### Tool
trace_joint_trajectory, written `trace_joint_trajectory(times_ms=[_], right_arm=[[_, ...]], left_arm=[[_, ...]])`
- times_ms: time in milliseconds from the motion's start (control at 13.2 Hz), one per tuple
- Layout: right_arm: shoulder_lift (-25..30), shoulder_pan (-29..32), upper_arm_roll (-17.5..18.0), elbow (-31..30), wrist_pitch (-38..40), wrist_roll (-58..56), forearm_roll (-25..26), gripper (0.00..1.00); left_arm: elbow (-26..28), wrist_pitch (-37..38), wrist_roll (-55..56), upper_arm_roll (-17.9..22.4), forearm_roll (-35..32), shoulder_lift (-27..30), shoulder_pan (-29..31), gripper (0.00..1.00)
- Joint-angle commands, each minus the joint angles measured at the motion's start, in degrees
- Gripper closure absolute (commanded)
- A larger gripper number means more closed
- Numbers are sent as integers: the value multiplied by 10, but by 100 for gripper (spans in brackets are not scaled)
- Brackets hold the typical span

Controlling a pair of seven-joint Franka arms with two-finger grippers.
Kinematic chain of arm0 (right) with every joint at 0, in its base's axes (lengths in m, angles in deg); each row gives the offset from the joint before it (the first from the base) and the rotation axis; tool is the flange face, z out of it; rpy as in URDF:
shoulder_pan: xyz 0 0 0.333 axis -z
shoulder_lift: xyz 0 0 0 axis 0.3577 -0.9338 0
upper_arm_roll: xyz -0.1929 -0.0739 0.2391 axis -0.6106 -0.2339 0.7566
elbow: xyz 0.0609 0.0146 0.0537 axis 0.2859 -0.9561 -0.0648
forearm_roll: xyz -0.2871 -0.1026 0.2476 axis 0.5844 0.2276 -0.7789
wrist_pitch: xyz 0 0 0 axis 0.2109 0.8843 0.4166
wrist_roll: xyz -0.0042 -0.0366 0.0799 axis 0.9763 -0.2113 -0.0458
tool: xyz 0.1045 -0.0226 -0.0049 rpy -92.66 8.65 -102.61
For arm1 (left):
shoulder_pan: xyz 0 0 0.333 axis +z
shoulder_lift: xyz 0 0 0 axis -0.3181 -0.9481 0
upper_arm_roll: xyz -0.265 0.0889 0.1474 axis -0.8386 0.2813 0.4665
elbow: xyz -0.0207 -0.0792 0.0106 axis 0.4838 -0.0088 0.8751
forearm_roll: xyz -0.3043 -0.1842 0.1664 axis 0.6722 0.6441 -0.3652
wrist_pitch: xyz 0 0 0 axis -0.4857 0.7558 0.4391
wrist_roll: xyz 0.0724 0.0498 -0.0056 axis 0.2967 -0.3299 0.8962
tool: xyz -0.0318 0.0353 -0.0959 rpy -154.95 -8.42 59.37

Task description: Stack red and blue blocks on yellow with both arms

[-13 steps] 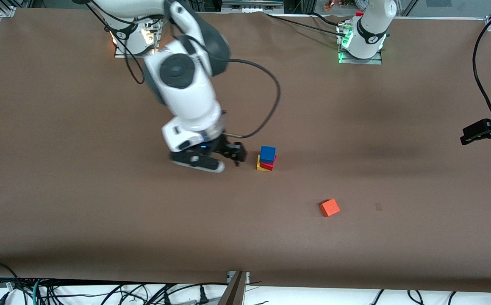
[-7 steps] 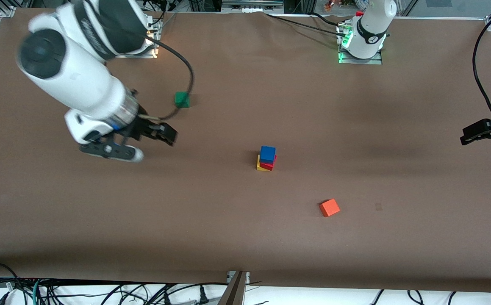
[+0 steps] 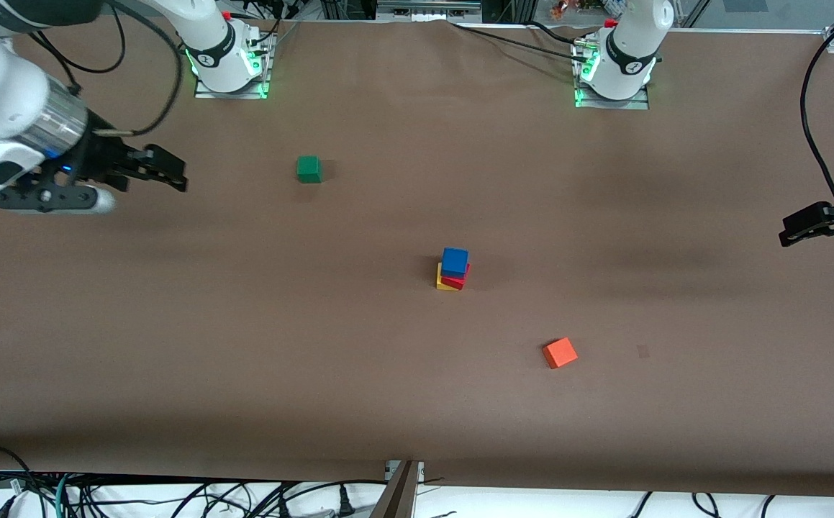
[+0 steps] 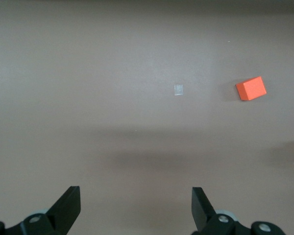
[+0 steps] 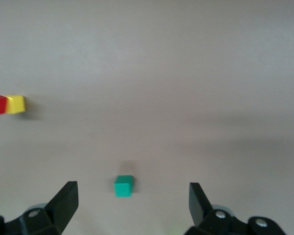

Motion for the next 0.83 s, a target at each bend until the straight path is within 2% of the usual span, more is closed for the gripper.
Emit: trace_joint_trajectory(times_ms=[0, 302, 755], right_arm=[[55, 15, 16, -70, -27, -36, 20, 0], [53, 15, -7, -66, -33, -76, 35, 0], [33, 19, -13, -29, -31, -110, 34, 0]], left_arm=[[5, -5, -4, 1, 10, 4, 4, 0], [5, -5, -4, 1, 9, 4, 3, 0], [5, -5, -4, 1, 5, 4, -4, 0]])
